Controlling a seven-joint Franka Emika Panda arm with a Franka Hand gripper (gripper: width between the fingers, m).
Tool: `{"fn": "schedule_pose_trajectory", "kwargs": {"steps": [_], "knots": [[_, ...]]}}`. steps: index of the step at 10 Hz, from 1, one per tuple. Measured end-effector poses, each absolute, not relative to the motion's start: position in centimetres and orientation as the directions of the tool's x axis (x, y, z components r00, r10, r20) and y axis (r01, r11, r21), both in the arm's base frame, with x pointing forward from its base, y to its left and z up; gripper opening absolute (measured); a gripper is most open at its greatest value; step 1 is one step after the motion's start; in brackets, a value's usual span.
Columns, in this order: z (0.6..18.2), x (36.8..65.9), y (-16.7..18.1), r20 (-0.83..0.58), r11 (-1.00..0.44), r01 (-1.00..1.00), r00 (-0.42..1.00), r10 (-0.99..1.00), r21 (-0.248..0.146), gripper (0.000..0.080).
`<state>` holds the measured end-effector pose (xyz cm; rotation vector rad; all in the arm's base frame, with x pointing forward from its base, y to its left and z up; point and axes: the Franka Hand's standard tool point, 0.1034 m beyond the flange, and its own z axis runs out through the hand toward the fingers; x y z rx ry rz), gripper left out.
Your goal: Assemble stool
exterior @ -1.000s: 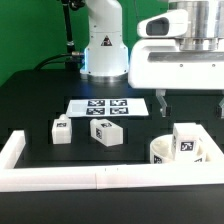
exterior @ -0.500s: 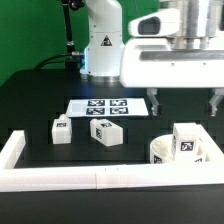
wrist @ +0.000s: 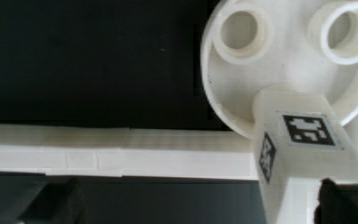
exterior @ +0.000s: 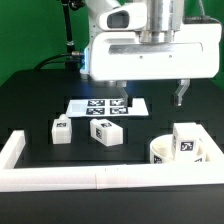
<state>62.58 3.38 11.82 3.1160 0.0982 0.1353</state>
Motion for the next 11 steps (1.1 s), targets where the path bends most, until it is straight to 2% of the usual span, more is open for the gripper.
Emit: {"fn": "schedule_pose_trajectory", "kwargs": {"steps": [2,3,5,6,8,11], "knots": [[11.5,62.5,3.0,0.083,-0.973,0.227,0.97,0.23,0.042,0.0649],[10.0,61.9,1.6,0.068,-0.945,0.322,0.943,0.325,0.053,0.0649],[8.5,60.5,-1.0,0.033,-0.903,0.425,0.904,0.427,0.059,0.0649],[8.1,60.0,-1.5,0.021,-0.9,0.432,0.901,0.434,0.055,0.0649],[8.6,59.9,-1.4,-0.003,-0.926,0.377,0.926,0.377,0.036,0.0649],[8.5,60.0,-1.4,0.0,-0.937,0.346,0.938,0.347,0.037,0.0649]]}}
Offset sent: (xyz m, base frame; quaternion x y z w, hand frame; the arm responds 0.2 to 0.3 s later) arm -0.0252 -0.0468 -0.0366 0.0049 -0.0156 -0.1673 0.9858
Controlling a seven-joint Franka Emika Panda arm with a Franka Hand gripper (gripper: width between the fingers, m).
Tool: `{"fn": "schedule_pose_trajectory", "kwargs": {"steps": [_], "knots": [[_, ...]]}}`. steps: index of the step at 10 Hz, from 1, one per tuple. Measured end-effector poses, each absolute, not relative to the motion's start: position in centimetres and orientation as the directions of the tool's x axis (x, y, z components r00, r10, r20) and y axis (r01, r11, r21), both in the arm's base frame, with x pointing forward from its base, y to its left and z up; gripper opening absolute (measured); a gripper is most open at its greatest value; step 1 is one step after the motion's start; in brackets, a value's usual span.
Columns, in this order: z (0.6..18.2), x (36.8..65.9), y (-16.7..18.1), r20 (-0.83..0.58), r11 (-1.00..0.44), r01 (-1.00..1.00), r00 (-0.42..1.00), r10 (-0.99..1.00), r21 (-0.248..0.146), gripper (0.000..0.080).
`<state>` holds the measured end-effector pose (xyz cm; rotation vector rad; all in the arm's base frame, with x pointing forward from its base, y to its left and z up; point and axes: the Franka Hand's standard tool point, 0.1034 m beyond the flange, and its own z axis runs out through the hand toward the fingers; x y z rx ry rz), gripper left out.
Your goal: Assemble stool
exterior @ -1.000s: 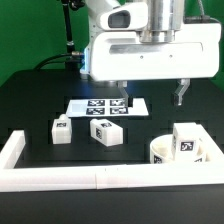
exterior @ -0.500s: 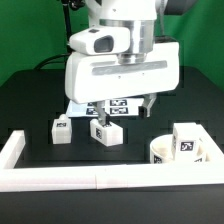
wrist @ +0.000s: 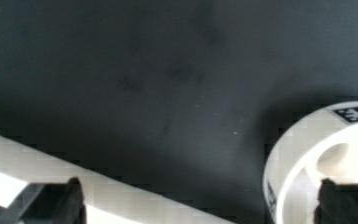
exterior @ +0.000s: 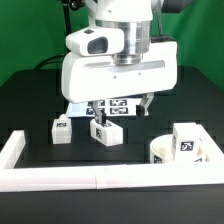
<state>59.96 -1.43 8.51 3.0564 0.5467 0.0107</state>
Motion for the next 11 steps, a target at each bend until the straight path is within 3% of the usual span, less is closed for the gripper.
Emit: {"fn": "schedule_pose_trajectory", "kwargs": {"steps": [4,5,8,11], "knots": [[8.2,58.2,-1.5,-0.108,-1.0,0.009,0.994,0.012,-0.03,0.0649],[8.2,58.2,-1.3,-0.114,-0.995,-0.09,0.99,-0.086,-0.031,0.0649],[8.2,58.0,-1.3,-0.122,-0.994,-0.105,0.987,-0.1,-0.028,0.0649],[6.9,56.3,-1.4,-0.194,-0.999,-0.044,0.98,-0.04,-0.016,0.0649]]}}
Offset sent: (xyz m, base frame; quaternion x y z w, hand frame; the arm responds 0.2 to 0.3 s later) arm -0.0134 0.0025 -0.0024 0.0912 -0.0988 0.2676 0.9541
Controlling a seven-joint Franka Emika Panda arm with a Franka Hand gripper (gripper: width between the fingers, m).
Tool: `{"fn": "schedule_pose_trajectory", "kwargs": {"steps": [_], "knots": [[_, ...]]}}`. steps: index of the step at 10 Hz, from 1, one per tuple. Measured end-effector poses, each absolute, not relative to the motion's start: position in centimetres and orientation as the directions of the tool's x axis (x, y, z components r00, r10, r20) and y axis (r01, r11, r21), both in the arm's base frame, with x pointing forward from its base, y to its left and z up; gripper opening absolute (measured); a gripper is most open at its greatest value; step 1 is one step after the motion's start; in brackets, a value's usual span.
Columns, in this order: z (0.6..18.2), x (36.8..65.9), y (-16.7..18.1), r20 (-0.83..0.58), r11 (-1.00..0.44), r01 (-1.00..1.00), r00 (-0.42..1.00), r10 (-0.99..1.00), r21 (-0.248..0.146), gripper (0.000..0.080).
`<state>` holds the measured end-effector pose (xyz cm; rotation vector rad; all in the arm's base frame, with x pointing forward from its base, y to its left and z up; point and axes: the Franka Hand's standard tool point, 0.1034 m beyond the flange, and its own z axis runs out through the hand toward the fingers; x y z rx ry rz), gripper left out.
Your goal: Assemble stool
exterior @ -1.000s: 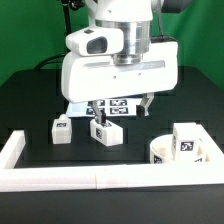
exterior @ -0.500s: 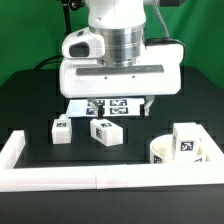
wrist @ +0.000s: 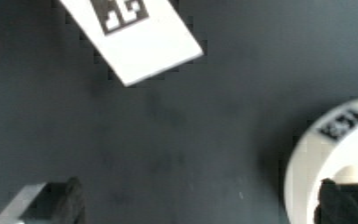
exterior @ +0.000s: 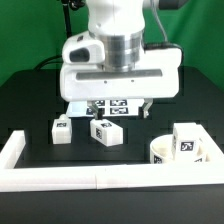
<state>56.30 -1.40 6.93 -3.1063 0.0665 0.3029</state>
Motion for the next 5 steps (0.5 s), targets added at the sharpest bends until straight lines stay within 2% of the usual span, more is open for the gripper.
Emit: {"fn": "schedule_pose_trajectory", "kwargs": {"steps": [2,5], "knots": [[8.0,57.3,-1.7,-0.219,-1.0,-0.018,0.976,-0.015,-0.01,0.0649],[7.7,56.3,-1.4,-0.432,-1.0,-0.021,0.902,-0.009,-0.023,0.0649]]}}
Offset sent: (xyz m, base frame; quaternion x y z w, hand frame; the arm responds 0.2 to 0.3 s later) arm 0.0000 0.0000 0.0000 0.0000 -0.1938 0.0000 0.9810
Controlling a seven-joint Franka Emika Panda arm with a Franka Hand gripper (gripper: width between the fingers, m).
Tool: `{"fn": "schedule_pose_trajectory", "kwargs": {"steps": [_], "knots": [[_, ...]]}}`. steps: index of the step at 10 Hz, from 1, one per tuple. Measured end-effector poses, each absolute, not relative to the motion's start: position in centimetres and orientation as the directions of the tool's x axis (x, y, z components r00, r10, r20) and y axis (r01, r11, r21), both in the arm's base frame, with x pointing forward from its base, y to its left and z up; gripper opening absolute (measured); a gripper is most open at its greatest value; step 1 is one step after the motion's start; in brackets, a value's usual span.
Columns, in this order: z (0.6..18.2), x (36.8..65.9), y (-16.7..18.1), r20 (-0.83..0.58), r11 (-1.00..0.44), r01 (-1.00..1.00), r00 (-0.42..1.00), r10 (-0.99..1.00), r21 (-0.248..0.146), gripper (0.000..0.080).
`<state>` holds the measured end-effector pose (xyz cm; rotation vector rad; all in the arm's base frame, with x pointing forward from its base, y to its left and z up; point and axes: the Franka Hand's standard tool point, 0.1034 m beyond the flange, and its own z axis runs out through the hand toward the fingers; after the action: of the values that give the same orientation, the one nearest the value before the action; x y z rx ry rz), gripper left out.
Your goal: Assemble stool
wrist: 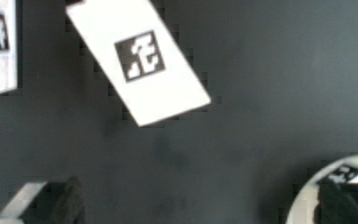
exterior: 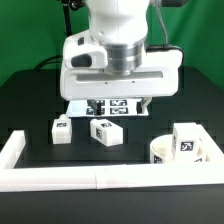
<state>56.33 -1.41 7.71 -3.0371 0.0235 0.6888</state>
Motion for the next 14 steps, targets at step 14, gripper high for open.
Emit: {"fn": "schedule_pose_trajectory", "kwargs": {"steps": [14], "knots": [[2.2,52.9,-2.7,-0.643,-0.995,0.093,0.761,0.091,-0.031,0.0649]]}}
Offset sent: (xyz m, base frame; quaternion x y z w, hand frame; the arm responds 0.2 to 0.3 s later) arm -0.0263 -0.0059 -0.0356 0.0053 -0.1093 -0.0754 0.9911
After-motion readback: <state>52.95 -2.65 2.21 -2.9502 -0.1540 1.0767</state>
